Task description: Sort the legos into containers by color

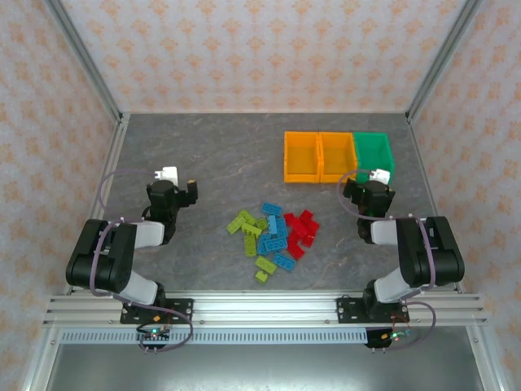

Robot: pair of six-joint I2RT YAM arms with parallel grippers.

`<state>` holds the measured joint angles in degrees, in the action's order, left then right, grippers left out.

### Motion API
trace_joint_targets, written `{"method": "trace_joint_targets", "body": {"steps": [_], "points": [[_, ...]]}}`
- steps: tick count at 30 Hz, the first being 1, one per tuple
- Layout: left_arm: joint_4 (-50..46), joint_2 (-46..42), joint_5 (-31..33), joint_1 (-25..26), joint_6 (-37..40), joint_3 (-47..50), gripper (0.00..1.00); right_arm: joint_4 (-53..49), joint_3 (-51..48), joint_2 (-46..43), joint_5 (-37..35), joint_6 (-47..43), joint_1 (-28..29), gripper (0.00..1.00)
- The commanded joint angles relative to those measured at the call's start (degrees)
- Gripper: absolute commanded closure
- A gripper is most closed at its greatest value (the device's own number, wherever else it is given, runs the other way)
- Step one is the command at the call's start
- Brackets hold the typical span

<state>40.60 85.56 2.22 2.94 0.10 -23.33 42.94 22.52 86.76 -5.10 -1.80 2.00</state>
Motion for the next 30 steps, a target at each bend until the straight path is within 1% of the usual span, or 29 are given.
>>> {"method": "trace_joint_targets", "body": {"steps": [1, 18, 19, 21, 23, 24, 25, 27, 29, 30], "points": [[1.9, 0.4, 1.8, -0.5, 0.9, -1.3, 0.0, 1.6, 1.3, 0.3, 0.3, -0.8, 0.4, 0.01], [1.9, 0.4, 1.5, -0.7, 0.9, -1.3, 0.0, 1.3, 1.4, -0.4, 0.5, -0.8, 0.2, 0.01], [1.9, 0.4, 1.5, -0.7, 0.9, -1.2, 0.0, -2.4, 2.5, -3.0, 1.7, -1.4, 0.3, 0.01], [2.2, 0.3, 1.6, -0.6, 1.0, -1.0, 0.0, -14.8, 6.3, -9.4, 0.3, 0.6, 0.5, 0.01], [1.2, -1.0, 1.1, -0.2, 1.6, -1.0, 0.0, -30.4, 11.2, -15.6, -3.5, 9.4, 0.6, 0.01], [0.1, -2.6, 1.7, 0.4, 2.1, -1.0, 0.0, -37.0, 13.1, -17.8, -2.7, 12.4, 0.6, 0.01], [-3.0, -5.1, 3.3, 1.5, 2.6, -1.5, 0.0, -42.8, 14.7, -20.5, -0.6, 15.4, 0.7, 0.01], [-12.7, -10.7, 5.4, 3.7, 2.3, -3.8, 0.0, -52.3, 17.4, -23.9, 5.2, 20.3, 1.0, 0.0], [-22.6, -17.1, 4.6, 6.2, 1.2, -6.6, 0.0, -61.9, 20.0, -25.7, 12.0, 22.6, 2.1, 0.01], [-26.5, -19.4, 3.4, 7.4, 0.7, -7.9, 0.0, -65.7, 21.1, -26.1, 14.1, 22.9, 3.2, 0.0]]}}
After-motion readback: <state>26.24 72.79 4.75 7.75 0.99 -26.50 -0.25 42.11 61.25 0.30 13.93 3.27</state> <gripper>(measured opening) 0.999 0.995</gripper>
